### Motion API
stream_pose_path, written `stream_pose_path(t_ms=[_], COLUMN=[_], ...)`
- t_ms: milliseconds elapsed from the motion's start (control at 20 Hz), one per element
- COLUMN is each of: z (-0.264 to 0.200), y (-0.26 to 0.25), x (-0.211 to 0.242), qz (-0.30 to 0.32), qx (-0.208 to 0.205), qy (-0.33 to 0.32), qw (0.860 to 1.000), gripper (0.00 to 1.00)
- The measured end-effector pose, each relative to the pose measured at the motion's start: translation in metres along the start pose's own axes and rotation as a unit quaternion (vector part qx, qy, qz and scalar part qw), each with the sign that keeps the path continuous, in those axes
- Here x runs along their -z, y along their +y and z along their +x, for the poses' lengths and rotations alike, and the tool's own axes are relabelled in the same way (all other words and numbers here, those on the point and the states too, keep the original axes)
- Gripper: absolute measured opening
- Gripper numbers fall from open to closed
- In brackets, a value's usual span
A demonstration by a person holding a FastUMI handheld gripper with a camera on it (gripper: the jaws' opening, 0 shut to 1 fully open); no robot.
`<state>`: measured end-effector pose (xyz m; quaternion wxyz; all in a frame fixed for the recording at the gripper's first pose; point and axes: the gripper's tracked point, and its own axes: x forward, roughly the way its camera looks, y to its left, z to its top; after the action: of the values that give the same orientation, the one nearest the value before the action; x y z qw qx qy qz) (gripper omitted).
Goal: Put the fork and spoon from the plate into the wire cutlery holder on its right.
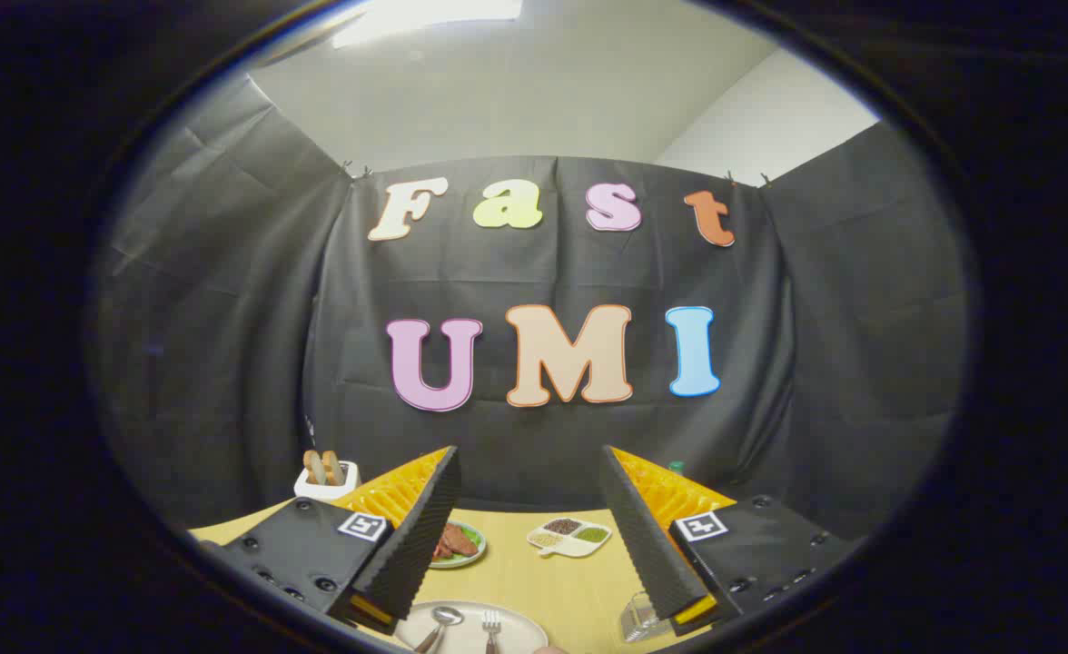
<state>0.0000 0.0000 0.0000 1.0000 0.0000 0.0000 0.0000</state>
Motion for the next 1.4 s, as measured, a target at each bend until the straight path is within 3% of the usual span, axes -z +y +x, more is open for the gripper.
stream_pose_path(t_ms=[1400], z=[0.0083], y=[0.0066], x=[0.0093], qz=[0.005], qx=[-0.018], qy=[0.007], qw=[1.000], gripper=[0.98])
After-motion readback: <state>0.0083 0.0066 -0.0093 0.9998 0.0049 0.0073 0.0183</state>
